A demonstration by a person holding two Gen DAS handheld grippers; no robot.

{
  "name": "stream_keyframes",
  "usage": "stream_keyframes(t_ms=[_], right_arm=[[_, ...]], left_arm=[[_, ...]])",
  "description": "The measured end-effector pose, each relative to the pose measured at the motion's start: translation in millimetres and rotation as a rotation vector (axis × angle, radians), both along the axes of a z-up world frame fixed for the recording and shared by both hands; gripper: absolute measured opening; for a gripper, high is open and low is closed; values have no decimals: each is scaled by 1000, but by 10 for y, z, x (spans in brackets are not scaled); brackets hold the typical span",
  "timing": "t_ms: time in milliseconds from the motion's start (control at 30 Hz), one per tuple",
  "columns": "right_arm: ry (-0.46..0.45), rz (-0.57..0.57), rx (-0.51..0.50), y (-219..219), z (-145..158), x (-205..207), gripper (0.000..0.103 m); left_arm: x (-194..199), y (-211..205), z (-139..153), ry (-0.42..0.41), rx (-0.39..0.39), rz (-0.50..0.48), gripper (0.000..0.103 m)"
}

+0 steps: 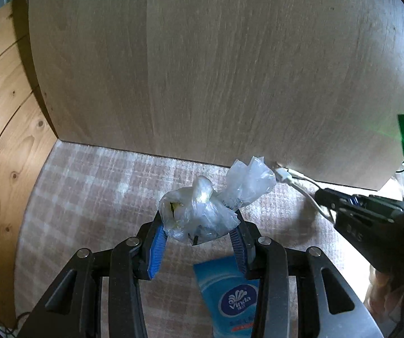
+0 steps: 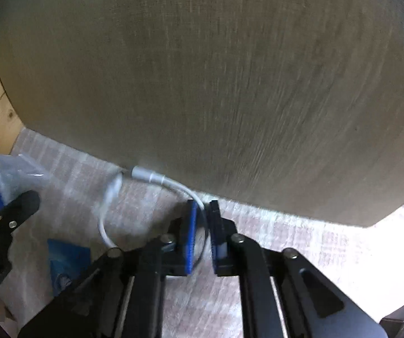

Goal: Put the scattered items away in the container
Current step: 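Lift the plastic bag with the left gripper while the right lifts the cable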

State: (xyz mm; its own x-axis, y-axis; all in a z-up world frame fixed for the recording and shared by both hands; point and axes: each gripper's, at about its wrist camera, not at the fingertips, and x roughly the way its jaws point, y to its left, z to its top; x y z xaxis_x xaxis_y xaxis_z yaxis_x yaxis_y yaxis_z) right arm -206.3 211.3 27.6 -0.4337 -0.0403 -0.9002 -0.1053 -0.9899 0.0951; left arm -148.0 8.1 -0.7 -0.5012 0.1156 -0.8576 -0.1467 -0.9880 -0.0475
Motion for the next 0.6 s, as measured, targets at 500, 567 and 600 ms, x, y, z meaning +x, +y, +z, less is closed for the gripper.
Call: stream_keyframes(t_ms=[500,567,600], right_arm=[[81,-121,31,483,838,1082,4],[102,-154,28,679,999,1323,4],[116,-175,25,682,982,1403,4]], left_arm=[[950,835,584,69,25,-130,39],[1177,1023,694,79,39,-169,39],[1324,1136,735,81,43,-185,39]])
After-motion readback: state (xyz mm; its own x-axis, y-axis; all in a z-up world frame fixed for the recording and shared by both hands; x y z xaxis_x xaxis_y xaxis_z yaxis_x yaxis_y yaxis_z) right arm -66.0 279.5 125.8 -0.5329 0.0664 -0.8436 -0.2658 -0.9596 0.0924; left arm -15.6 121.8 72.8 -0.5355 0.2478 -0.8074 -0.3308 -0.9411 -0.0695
